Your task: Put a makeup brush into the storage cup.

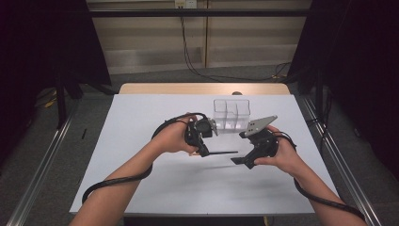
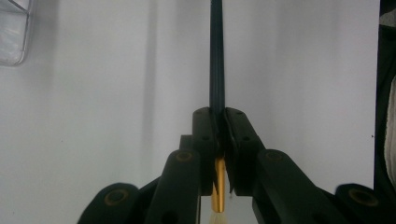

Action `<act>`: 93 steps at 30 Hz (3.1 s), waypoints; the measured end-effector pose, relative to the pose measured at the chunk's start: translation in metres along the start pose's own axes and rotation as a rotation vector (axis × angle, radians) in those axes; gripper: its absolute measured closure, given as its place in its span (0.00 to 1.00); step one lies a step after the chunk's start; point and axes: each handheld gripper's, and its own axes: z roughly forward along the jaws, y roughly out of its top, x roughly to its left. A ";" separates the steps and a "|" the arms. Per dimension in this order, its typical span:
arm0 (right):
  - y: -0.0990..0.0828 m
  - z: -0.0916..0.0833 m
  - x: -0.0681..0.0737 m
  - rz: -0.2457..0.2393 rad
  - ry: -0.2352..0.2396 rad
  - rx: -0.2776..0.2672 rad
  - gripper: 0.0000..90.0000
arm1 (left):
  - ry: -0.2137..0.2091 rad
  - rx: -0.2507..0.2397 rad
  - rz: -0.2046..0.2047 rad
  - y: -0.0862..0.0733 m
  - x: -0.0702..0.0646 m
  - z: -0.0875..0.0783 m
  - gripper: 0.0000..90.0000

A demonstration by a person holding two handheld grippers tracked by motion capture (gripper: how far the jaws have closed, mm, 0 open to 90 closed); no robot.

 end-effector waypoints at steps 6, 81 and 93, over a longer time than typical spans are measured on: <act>0.012 0.005 -0.002 -0.023 0.001 0.067 0.04 | 0.000 0.000 0.005 0.000 0.000 0.001 0.93; 0.015 0.030 0.001 -0.132 0.196 0.196 0.95 | 0.022 -0.394 -0.023 -0.025 0.012 -0.011 0.17; 0.012 0.031 0.001 -0.108 0.191 0.157 0.95 | 0.031 -0.561 -0.078 -0.044 0.015 -0.012 0.11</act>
